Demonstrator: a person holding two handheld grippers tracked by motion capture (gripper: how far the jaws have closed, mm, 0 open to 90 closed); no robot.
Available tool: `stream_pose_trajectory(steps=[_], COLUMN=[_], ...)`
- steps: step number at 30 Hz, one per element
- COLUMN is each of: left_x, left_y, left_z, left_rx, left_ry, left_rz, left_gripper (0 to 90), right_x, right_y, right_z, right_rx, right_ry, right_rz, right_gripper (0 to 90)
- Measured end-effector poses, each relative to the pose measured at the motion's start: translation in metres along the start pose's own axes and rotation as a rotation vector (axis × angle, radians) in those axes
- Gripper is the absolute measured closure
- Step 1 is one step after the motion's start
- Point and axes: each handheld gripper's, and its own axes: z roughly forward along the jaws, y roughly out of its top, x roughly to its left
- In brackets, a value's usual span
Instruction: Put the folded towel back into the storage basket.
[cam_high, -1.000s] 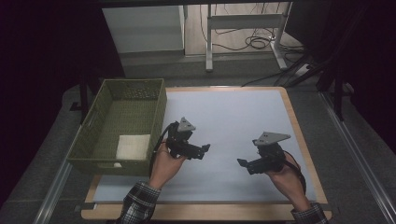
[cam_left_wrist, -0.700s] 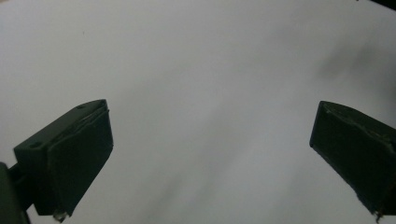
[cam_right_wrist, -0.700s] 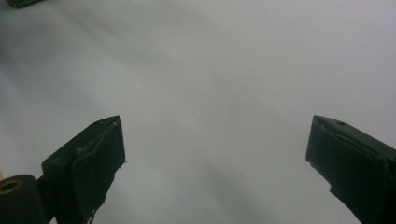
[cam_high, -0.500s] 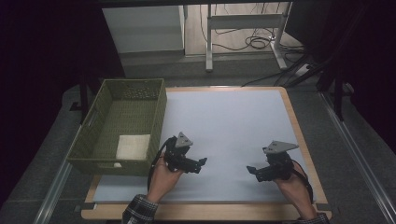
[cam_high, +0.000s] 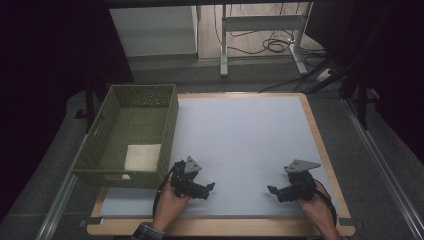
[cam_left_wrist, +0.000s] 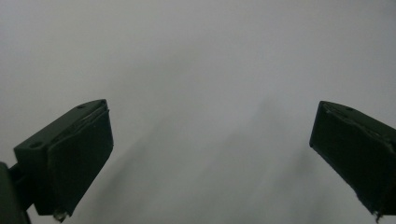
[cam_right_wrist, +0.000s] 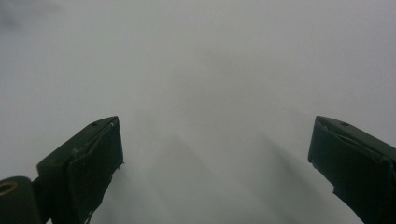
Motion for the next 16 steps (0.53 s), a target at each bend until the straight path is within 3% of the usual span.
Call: stream_pose_trajectory(steps=[6,8,16], left_x=[0.0,-0.001,-0.001], left_y=[-0.014,-0.014,-0.014], left_z=[0.009,0.01,0.01], left_rx=[0.048,0.055,0.051], left_ry=[0.009,0.026,0.022], left_rz=[-0.009,0.003,-0.003], left_gripper=[0.0,0.1,0.0], right_x=[0.004,0.005,0.005], right_y=[-0.007,-0.007,-0.008], right_z=[0.007,0.007,0.007], right_rx=[0.021,0.019,0.015], right_ry=[-0.014,-0.017,-0.02], right_rz=[-0.014,-0.014,-0.015], right_gripper=[2.8,2.8,2.8])
